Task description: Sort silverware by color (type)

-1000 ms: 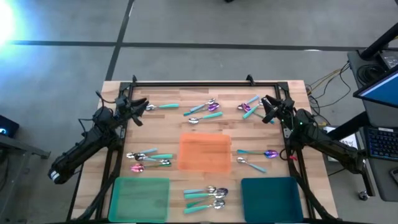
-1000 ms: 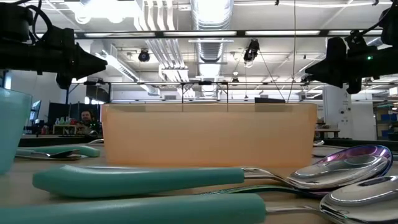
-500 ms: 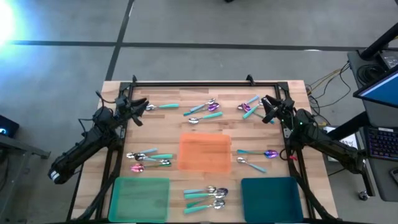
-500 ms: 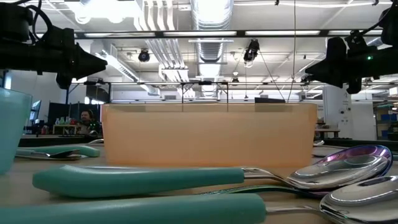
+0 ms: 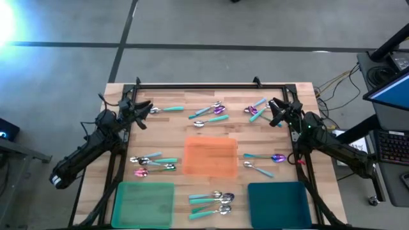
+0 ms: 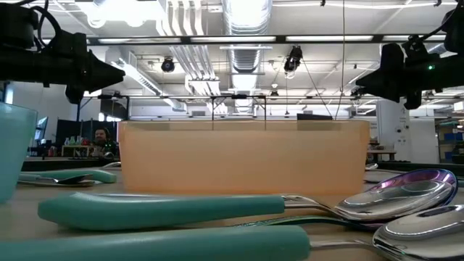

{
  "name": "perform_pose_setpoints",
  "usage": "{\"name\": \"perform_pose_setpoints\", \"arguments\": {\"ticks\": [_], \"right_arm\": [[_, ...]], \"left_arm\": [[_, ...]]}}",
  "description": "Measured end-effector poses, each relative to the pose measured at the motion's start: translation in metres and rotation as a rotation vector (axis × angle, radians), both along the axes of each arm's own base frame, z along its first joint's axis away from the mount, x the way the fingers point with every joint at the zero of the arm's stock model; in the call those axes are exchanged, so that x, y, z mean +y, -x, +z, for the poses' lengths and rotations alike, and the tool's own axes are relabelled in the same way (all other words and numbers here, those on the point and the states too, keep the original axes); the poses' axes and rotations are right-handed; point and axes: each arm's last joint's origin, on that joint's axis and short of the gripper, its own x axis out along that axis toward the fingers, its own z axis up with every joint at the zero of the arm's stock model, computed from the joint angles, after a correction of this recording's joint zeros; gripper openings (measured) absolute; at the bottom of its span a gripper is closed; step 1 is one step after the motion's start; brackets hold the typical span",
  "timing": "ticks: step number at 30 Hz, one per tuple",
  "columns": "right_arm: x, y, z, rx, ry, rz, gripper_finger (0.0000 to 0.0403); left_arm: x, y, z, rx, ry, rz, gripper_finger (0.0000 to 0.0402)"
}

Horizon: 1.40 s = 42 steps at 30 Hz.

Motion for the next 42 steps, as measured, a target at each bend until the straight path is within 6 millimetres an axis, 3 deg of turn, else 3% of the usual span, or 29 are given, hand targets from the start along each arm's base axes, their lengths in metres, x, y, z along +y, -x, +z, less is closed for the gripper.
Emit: {"name": "perform_pose_setpoints", "arguments": {"ticks": [28, 42], "right_arm": [[0.0000, 0.0000, 0.0002, 0.043, 0.044, -0.004, 0.0164], [0.0000, 0.0001, 0.0011, -0.108, -0.084, 0.008, 0.0164]], "left_arm": [[0.0000, 0.0000, 0.0001, 0.000, 0.000, 0.000, 0.0095], [0.0000, 0.0000, 0.0001, 0.000, 0.000, 0.000, 0.0095]]}}
